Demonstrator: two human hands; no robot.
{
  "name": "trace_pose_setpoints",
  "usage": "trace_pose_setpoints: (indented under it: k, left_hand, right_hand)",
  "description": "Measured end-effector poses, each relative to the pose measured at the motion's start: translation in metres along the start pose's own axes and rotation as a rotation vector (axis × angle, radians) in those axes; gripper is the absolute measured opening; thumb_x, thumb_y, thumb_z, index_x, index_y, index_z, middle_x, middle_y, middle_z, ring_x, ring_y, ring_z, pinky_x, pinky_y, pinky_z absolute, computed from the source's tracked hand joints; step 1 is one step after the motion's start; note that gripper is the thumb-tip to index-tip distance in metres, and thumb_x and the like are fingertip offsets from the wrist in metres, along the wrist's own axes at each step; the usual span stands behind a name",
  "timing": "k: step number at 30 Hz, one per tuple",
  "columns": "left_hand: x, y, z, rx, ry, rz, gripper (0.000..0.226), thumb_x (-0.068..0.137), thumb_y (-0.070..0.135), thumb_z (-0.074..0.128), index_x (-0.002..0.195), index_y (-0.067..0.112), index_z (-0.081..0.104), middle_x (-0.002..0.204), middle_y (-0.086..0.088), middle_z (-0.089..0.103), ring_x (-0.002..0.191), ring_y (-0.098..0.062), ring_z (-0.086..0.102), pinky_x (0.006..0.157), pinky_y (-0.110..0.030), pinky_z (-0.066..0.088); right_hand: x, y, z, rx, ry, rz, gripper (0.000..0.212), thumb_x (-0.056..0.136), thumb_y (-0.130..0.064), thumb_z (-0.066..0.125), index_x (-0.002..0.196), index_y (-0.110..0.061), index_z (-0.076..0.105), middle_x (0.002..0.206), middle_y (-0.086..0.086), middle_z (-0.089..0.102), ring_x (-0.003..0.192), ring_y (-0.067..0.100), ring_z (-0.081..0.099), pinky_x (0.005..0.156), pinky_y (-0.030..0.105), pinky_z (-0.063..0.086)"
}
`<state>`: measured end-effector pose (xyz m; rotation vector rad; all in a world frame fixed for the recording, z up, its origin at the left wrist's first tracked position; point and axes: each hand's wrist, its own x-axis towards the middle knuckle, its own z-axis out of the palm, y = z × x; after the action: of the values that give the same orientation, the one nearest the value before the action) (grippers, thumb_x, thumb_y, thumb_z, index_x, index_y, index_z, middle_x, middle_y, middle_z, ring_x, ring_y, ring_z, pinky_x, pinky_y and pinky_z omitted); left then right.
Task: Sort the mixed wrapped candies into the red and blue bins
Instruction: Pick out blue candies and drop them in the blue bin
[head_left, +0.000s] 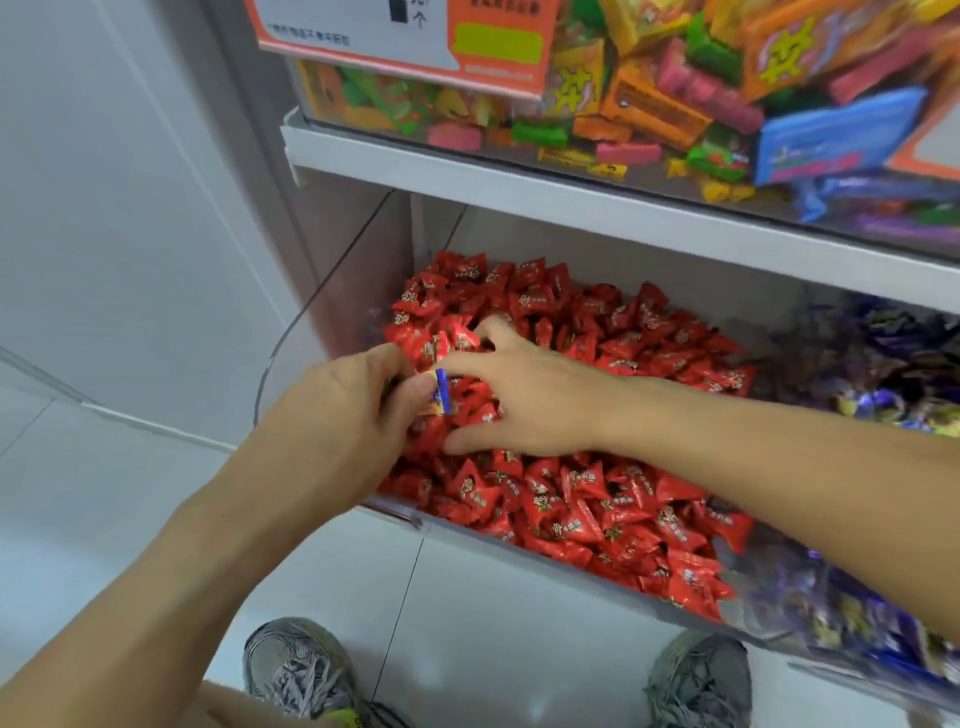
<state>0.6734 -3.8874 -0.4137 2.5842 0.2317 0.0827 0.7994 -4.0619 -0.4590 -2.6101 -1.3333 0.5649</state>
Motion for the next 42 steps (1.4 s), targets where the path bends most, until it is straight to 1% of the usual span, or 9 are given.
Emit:
trace_pose_setpoints:
  k: [8, 11, 16, 19, 25, 28, 32, 39, 42]
  left_hand:
    - [-0.011, 0.007, -0.007, -0.021, -0.001, -0.039, 0.028, 0.095, 0.048, 0.043, 0.075, 0.03, 0.052, 0.059, 0.007, 0.055, 0.06, -0.001, 0.052, 0.05, -0.017, 0.033]
    - [-0.013, 0.01, -0.015, -0.047, 0.014, -0.045, 0.039, 0.095, 0.052, 0.039, 0.081, 0.02, 0.058, 0.068, 0.0, 0.063, 0.066, -0.012, 0.058, 0.061, -0.032, 0.045]
    - [-0.027, 0.004, -0.038, -0.218, 0.127, -0.166, 0.052, 0.098, 0.053, 0.04, 0.074, 0.012, 0.061, 0.063, -0.011, 0.061, 0.058, -0.025, 0.055, 0.062, -0.036, 0.045]
    - [-0.038, 0.003, -0.047, -0.22, 0.135, -0.227, 0.058, 0.095, 0.059, 0.04, 0.069, 0.012, 0.06, 0.06, -0.02, 0.056, 0.051, -0.02, 0.045, 0.056, -0.032, 0.036]
    - [-0.06, -0.008, -0.054, -0.25, 0.115, -0.229, 0.048, 0.094, 0.057, 0.047, 0.076, 0.015, 0.06, 0.057, -0.009, 0.057, 0.038, -0.006, 0.045, 0.049, -0.028, 0.031]
    - [-0.07, -0.012, -0.056, -0.267, 0.108, -0.22, 0.045, 0.094, 0.055, 0.048, 0.081, 0.014, 0.061, 0.06, -0.008, 0.058, 0.037, -0.003, 0.045, 0.048, -0.027, 0.03]
    - [-0.077, -0.014, -0.054, -0.263, 0.093, -0.189, 0.044, 0.094, 0.055, 0.048, 0.081, 0.015, 0.06, 0.06, -0.006, 0.06, 0.035, -0.003, 0.045, 0.048, -0.026, 0.029]
    - [-0.082, -0.006, -0.031, -0.454, 0.003, -0.15, 0.039, 0.097, 0.049, 0.052, 0.085, 0.012, 0.056, 0.06, -0.005, 0.058, 0.038, -0.008, 0.048, 0.051, -0.025, 0.04]
    - [-0.078, 0.021, -0.009, -0.706, -0.13, -0.079, 0.031, 0.099, 0.039, 0.054, 0.091, 0.009, 0.055, 0.062, -0.007, 0.056, 0.043, -0.014, 0.049, 0.042, -0.022, 0.038]
  right_hand:
    - [-0.071, -0.027, -0.056, -0.056, -0.166, 0.06, 0.098, 0.069, -0.057, 0.083, 0.145, -0.06, 0.021, 0.156, -0.011, 0.012, 0.135, 0.019, 0.035, 0.109, 0.041, 0.041]
    - [-0.066, -0.025, -0.024, -0.101, -0.262, -0.061, 0.08, 0.083, -0.056, 0.071, 0.148, -0.058, 0.024, 0.163, -0.01, 0.001, 0.142, 0.023, 0.021, 0.114, 0.049, 0.034]
    - [-0.063, -0.029, -0.041, -0.272, -0.268, 0.14, 0.045, 0.099, -0.043, 0.054, 0.143, -0.047, 0.046, 0.153, 0.001, 0.035, 0.134, 0.029, 0.04, 0.109, 0.049, 0.04]
    - [-0.041, -0.06, -0.041, -0.078, 0.006, -0.001, 0.04, 0.102, -0.042, 0.047, 0.14, -0.031, 0.054, 0.137, 0.006, 0.052, 0.128, 0.027, 0.048, 0.108, 0.045, 0.041]
    - [-0.012, -0.082, 0.009, -0.037, -0.122, -0.101, 0.04, 0.107, -0.044, 0.033, 0.144, -0.042, 0.048, 0.16, -0.01, 0.031, 0.152, 0.017, 0.011, 0.12, 0.059, 0.011]
    - [-0.02, -0.06, 0.004, -0.099, -0.052, -0.077, 0.041, 0.097, -0.042, 0.059, 0.138, -0.042, 0.056, 0.149, -0.004, 0.045, 0.143, 0.02, 0.029, 0.114, 0.052, 0.03]
    - [-0.025, -0.062, -0.015, -0.117, 0.019, 0.048, 0.034, 0.093, -0.04, 0.066, 0.125, -0.031, 0.069, 0.135, -0.003, 0.06, 0.133, 0.021, 0.045, 0.11, 0.043, 0.038]
    - [-0.084, -0.106, -0.018, 0.425, 0.366, -0.004, 0.021, 0.095, -0.035, 0.066, 0.114, -0.028, 0.072, 0.107, -0.013, 0.071, 0.097, 0.004, 0.066, 0.089, 0.024, 0.053]
    - [-0.115, -0.112, -0.004, 0.696, 0.412, -0.064, 0.036, 0.086, -0.019, 0.078, 0.12, -0.02, 0.066, 0.109, 0.004, 0.07, 0.076, 0.022, 0.068, 0.077, 0.038, 0.058]
